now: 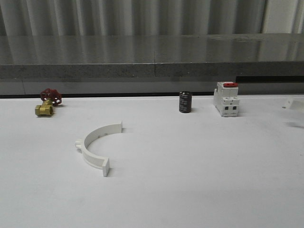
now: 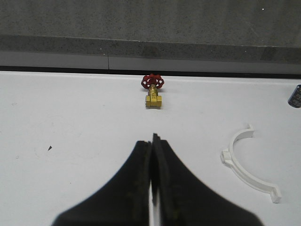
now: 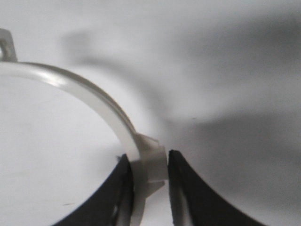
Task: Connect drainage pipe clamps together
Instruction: 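Grasp the second half-ring by its end tab and carry it toward the first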
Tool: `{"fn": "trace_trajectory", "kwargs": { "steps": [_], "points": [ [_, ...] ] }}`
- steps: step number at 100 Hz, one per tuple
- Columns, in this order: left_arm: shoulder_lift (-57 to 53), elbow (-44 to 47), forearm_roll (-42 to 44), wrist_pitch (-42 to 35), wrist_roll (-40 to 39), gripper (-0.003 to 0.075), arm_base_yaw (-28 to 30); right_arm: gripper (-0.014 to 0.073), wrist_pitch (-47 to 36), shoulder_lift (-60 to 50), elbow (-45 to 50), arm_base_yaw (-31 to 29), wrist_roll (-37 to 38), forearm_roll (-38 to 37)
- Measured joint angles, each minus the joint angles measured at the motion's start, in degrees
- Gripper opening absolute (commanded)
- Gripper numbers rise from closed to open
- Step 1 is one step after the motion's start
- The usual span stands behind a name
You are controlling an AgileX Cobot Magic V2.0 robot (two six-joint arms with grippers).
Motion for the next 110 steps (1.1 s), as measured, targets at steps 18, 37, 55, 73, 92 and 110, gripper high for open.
{"fn": "trace_trajectory", "kwargs": {
  "steps": [18, 37, 55, 73, 92, 110],
  "points": [
    [0.0, 0.0, 0.0, 0.0, 0.0, -0.0021, 0.0, 0.0004, 0.6, -7.3, 0.0, 11.9, 10.0, 0.1],
    [0.0, 0.0, 0.0, 0.0, 0.0, -0.0021, 0.0, 0.0004, -2.6, -8.3, 0.0, 26.5, 29.6, -8.0],
    [0.0, 0.0, 0.0, 0.0, 0.0, -0.0021, 0.0, 0.0004, -3.7, -3.7, -1.5, 37.0, 46.9, -18.3],
    [0.0, 0.0, 0.0, 0.0, 0.0, -0.0021, 0.0, 0.0004, -1.1, 2.8, -7.1, 43.4, 55.6, -24.4],
    [0.0, 0.0, 0.0, 0.0, 0.0, -0.0021, 0.0, 0.0004, 0.9, 7.0, -12.3, 47.2, 58.6, -26.9],
    [0.0, 0.0, 0.0, 0.0, 0.0, -0.0021, 0.0, 0.0004, 1.7, 7.5, -13.3, 47.9, 59.0, -27.2]
  ]
}}
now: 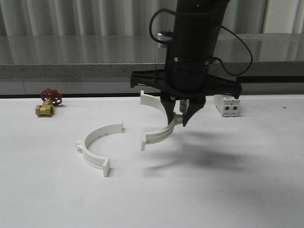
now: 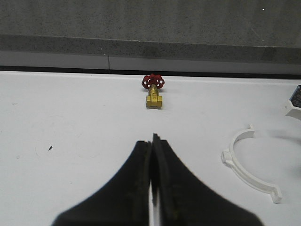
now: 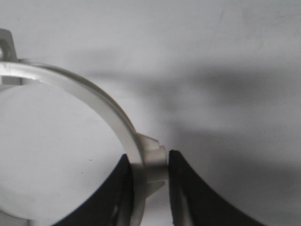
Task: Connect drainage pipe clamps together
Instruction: 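Grasp the second half-ring by its end tab and carry it toward the first, then lower the held half-ring against the first, aligning the tabs into a ring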
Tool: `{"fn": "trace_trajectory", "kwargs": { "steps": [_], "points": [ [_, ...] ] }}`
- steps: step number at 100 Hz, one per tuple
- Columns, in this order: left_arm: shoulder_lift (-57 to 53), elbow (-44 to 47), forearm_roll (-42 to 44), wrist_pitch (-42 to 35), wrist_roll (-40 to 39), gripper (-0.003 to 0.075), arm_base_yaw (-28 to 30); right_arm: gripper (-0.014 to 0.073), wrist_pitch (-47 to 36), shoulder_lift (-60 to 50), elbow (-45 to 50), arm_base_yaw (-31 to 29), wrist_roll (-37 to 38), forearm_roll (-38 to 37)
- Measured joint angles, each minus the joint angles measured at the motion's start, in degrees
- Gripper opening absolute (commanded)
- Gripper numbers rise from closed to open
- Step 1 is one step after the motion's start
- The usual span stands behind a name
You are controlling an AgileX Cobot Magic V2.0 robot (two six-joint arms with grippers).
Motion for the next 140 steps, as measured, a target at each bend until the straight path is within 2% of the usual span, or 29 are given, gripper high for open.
{"fn": "trace_trajectory", "kwargs": {
  "steps": [49, 90, 140],
  "points": [
    [0.0, 0.0, 0.0, 0.0, 0.0, -0.0021, 0.0, 0.0004, 0.8, 0.0, 0.0, 0.0, 0.1, -0.2],
    [0.0, 0.0, 0.0, 0.0, 0.0, -0.0021, 0.0, 0.0004, -0.3, 2.6, 0.0, 2.1, 5.3, -0.2],
    [0.0, 0.0, 0.0, 0.0, 0.0, -0.0021, 0.0, 0.0004, 0.1, 8.0, -5.7, 4.5, 6.3, -0.1]
  ]
}}
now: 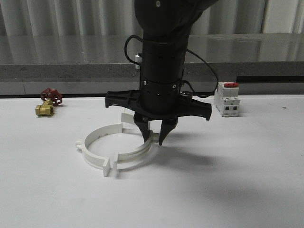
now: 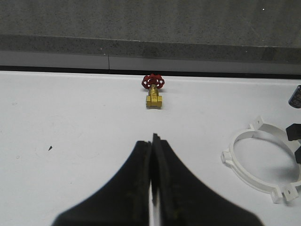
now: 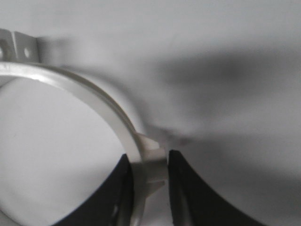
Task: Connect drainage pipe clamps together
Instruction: 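Lower the held half-ring against the first, aligning the tabs into a ring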
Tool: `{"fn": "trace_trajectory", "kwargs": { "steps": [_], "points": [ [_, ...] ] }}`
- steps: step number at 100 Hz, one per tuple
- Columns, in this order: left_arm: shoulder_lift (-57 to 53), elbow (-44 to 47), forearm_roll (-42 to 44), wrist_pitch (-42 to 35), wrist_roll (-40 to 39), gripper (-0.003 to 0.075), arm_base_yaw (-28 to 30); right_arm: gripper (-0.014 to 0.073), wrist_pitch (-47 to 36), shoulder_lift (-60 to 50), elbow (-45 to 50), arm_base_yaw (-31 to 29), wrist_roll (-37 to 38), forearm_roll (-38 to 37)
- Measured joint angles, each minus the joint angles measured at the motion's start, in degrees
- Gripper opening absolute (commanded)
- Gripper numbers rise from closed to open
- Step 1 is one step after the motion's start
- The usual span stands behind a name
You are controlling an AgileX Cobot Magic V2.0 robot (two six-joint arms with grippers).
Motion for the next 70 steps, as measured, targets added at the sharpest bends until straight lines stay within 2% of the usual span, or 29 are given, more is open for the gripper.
{"fn": "trace_trajectory", "kwargs": {
  "steps": [70],
  "points": [
    [0.0, 0.0, 0.0, 0.0, 0.0, -0.0021, 0.0, 0.0004, -0.2, 0.2, -0.2, 0.0, 1.6, 0.5]
  ]
}}
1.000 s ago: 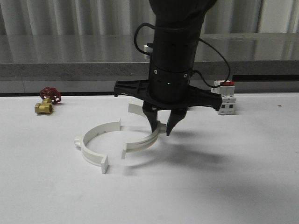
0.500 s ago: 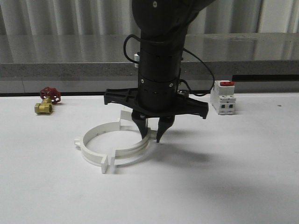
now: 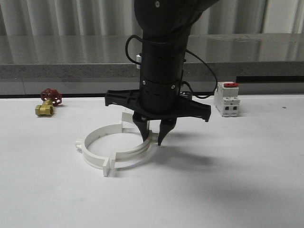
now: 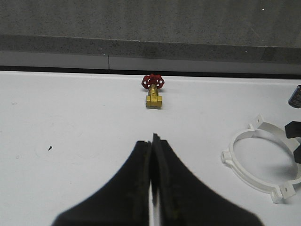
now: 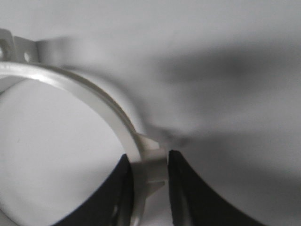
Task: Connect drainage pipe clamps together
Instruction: 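Lower the held half-ring against the first, aligning the tabs into a ring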
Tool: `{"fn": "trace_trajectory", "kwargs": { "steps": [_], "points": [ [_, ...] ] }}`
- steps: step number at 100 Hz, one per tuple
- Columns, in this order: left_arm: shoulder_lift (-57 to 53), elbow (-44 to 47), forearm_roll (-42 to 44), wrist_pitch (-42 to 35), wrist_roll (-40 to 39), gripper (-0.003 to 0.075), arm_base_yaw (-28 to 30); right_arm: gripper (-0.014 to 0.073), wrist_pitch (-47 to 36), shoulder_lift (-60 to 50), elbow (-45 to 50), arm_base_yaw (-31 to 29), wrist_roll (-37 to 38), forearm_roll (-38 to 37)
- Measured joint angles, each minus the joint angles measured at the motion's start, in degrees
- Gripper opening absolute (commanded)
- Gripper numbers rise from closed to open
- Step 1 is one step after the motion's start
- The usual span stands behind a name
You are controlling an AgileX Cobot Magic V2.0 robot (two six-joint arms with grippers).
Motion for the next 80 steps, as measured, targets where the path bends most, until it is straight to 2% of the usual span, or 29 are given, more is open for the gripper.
{"fn": "trace_trajectory", "kwargs": {
  "steps": [80],
  "points": [
    [0.0, 0.0, 0.0, 0.0, 0.0, -0.0021, 0.0, 0.0016, -0.5, 1.5, 0.0, 0.0, 0.0, 3.0]
  ]
}}
